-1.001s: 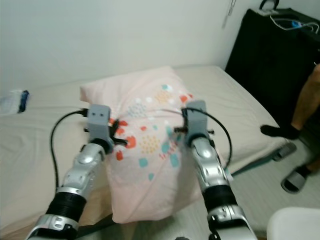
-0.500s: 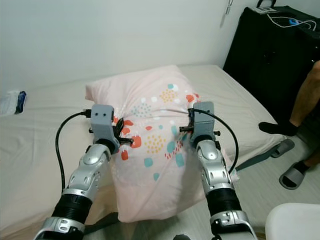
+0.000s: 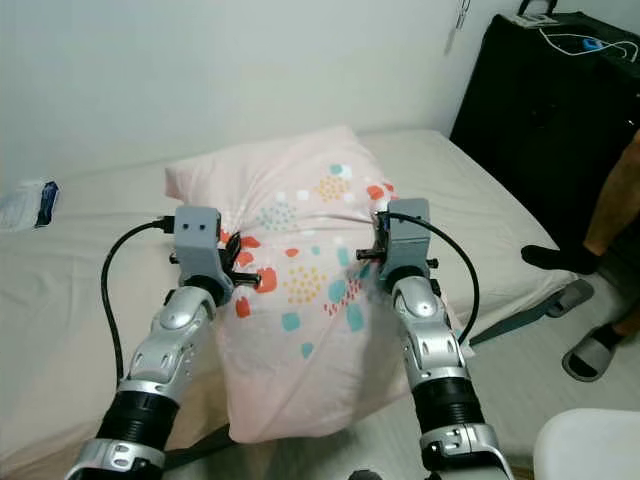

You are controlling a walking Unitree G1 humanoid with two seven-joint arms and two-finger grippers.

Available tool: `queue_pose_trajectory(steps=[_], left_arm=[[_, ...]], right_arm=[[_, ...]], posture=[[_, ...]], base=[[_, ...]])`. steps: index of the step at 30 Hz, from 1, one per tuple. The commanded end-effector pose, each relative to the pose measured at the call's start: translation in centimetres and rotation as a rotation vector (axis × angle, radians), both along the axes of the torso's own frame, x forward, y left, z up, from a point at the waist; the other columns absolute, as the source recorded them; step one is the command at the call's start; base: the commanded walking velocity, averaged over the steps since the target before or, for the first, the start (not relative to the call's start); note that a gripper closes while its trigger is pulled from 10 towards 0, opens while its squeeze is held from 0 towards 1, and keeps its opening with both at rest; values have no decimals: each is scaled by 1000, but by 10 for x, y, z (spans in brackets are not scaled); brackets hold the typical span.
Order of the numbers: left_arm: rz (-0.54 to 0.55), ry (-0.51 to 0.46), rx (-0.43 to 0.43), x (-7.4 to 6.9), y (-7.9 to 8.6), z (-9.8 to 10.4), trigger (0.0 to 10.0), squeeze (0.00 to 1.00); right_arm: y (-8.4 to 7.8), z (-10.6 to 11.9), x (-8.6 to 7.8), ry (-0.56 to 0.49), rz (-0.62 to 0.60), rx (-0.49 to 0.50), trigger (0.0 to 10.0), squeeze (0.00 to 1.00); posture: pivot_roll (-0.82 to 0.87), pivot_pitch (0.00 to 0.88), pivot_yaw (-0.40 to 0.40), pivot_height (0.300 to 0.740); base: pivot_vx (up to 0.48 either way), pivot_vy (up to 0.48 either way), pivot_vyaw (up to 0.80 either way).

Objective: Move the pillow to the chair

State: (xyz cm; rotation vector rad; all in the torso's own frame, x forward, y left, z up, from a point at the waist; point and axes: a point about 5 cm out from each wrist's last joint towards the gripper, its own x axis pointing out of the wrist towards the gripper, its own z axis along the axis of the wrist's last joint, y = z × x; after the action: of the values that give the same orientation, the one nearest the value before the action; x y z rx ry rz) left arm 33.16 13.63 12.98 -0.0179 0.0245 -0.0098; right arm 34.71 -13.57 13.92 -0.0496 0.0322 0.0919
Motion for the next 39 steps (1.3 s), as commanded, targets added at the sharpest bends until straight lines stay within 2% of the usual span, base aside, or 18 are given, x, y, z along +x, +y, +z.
queue_pose_trajectory(steps=[1,11,16,39], left_arm=[[-2,-25,23,-1,-1,6,10000,0],[10,-12,13,-6,1,4,10000,0],[4,1,4,-8,1,3,10000,0],[38,40,-3,-12,4,-5,10000,0]], right_arm=[[-6,1,1,-6,-17,-24,10000,0],[-2,-2,1,15,-11,-32,10000,0],[-1,-5,1,25,-3,-68,10000,0],[-2,-4,3,36,7,-75,10000,0]], posture=[[-15,56,-60,740],[-4,57,-61,740],[-6,54,-60,740],[-13,69,-78,740]], base=[[0,0,-800],[0,0,-800],[0,0,-800],[0,0,-800]])
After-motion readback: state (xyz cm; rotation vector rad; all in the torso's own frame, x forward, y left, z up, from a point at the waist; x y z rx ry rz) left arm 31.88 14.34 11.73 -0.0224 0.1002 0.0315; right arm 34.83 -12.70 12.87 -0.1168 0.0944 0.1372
